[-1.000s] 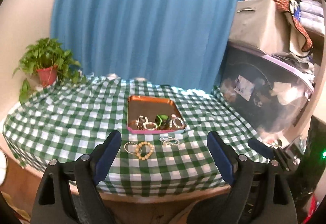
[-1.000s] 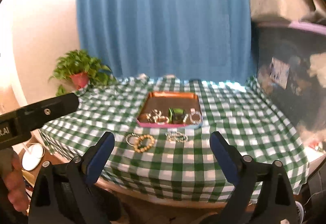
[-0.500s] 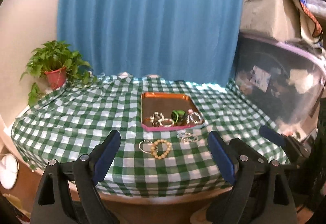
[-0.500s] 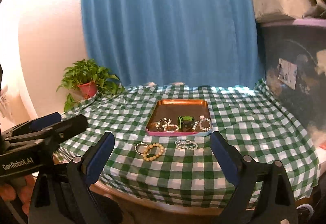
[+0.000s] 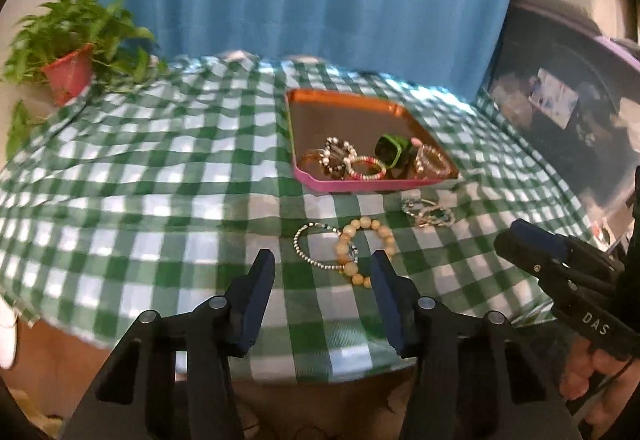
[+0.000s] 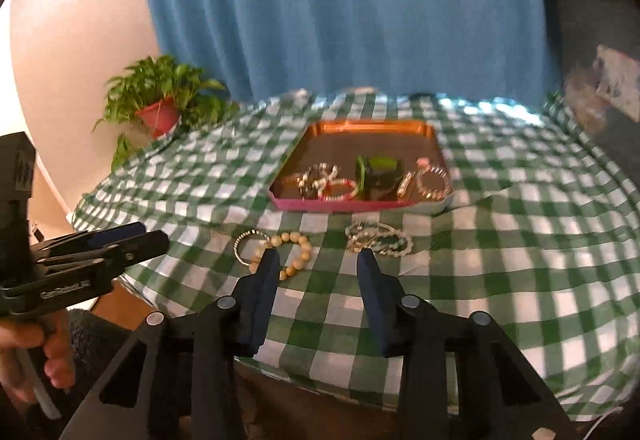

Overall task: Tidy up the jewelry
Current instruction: 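Grasp the silver beaded bracelet with the left tool while the right tool grasps the wooden bracelet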

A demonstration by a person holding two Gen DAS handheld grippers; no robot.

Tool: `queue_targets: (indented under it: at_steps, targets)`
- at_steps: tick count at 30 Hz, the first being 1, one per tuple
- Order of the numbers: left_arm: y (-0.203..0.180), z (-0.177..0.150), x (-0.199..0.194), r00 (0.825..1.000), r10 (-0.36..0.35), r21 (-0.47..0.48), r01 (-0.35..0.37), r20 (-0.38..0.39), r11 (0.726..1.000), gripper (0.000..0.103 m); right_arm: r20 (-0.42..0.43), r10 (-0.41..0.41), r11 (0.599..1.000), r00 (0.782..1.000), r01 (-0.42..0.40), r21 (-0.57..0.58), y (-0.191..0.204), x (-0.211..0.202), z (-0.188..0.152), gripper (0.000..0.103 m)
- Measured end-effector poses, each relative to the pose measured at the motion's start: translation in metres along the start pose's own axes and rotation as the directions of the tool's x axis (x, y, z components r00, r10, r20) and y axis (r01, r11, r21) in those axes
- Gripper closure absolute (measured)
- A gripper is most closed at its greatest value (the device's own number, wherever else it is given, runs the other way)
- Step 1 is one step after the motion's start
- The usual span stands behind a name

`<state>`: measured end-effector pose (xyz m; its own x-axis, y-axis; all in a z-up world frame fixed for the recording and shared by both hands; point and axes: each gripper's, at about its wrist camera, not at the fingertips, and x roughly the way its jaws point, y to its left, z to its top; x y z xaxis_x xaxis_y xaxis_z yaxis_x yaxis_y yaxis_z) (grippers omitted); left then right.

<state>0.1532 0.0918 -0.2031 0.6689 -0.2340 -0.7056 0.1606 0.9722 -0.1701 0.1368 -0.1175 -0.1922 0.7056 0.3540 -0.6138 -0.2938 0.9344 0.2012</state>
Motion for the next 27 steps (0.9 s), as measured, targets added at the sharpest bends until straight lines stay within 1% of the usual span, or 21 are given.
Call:
queue_targets:
  at_steps: [2,4,5,6,8,10,13,14,16,18,19,20,21,22,23,26,27]
  targets:
    - [-0.001,0.005,0.020,1.000,0.000,0.037,0.001,-0.010,0.999,0.054,-0.019,0.025,1.000,1.000,-0.025,-0.012,-0.001,0.019,0.001,0.070]
    - [0.000,0.008,0.041,1.000,0.019,0.067,-0.017,-0.021,0.998,0.056,-0.017,0.048,0.999,0.999,-0.048,-0.022,0.000,0.033,0.000,0.078]
    - [0.003,0.008,0.050,0.999,0.025,0.067,-0.023,-0.029,0.997,0.059,-0.027,0.063,0.998,0.998,-0.064,-0.025,0.001,0.045,-0.002,0.080]
    - [0.008,0.007,0.059,0.999,0.015,0.053,-0.013,-0.045,0.999,0.062,-0.039,0.064,0.998,0.997,-0.065,-0.024,0.002,0.055,-0.003,0.082]
    - [0.019,0.003,0.076,0.997,-0.029,0.009,0.030,-0.078,1.000,0.077,-0.074,0.071,0.997,0.995,-0.072,-0.007,0.003,0.074,-0.005,0.085]
    - [0.023,0.001,0.085,0.994,-0.039,0.009,0.040,-0.100,0.999,0.081,-0.100,0.090,0.996,0.991,-0.089,0.014,0.005,0.088,-0.004,0.085]
    - [0.022,0.002,0.091,0.994,-0.047,0.034,0.050,-0.096,0.998,0.082,-0.118,0.085,0.996,0.989,-0.087,-0.008,0.011,0.099,-0.002,0.085]
    - [0.020,0.002,0.093,0.995,-0.036,0.057,0.042,-0.094,0.998,0.082,-0.132,0.072,0.997,0.989,-0.076,-0.024,0.014,0.104,-0.002,0.085]
    - [0.012,0.002,0.095,0.997,0.007,0.123,0.003,-0.080,0.992,0.083,-0.179,0.005,0.998,0.984,-0.017,-0.064,0.018,0.118,-0.005,0.084]
    - [0.009,0.002,0.097,0.997,0.023,0.156,-0.012,-0.071,0.988,0.083,-0.184,0.014,0.998,0.983,-0.026,-0.062,0.018,0.122,-0.005,0.085]
    - [0.010,0.003,0.098,0.997,0.026,0.156,-0.015,-0.071,0.988,0.086,-0.188,-0.002,0.997,0.982,-0.013,-0.078,0.020,0.124,-0.005,0.086]
    - [0.013,0.004,0.098,0.997,0.027,0.144,-0.016,-0.073,0.989,0.092,-0.182,-0.016,0.995,0.983,-0.003,-0.099,0.023,0.124,-0.005,0.087]
    - [0.018,0.005,0.098,0.997,0.017,0.121,-0.007,-0.078,0.993,0.097,-0.179,-0.020,0.994,0.984,0.000,-0.111,0.024,0.124,-0.006,0.090]
    - [0.025,0.007,0.097,0.996,-0.014,0.075,0.021,-0.090,0.997,0.100,-0.182,-0.009,0.994,0.983,-0.012,-0.113,0.024,0.123,-0.006,0.093]
    - [0.034,0.008,0.097,0.994,-0.047,0.019,0.049,-0.097,0.999,0.100,-0.180,-0.012,0.994,0.984,-0.008,-0.112,0.024,0.122,-0.006,0.093]
    - [0.054,0.010,0.089,0.995,-0.050,-0.074,0.044,-0.083,0.996,0.100,-0.161,-0.045,0.995,0.986,0.029,-0.100,0.015,0.113,-0.007,0.093]
    - [0.058,0.010,0.085,0.995,-0.061,-0.092,0.054,-0.076,0.994,0.100,-0.145,-0.055,0.995,0.988,0.043,-0.090,0.010,0.106,-0.007,0.093]
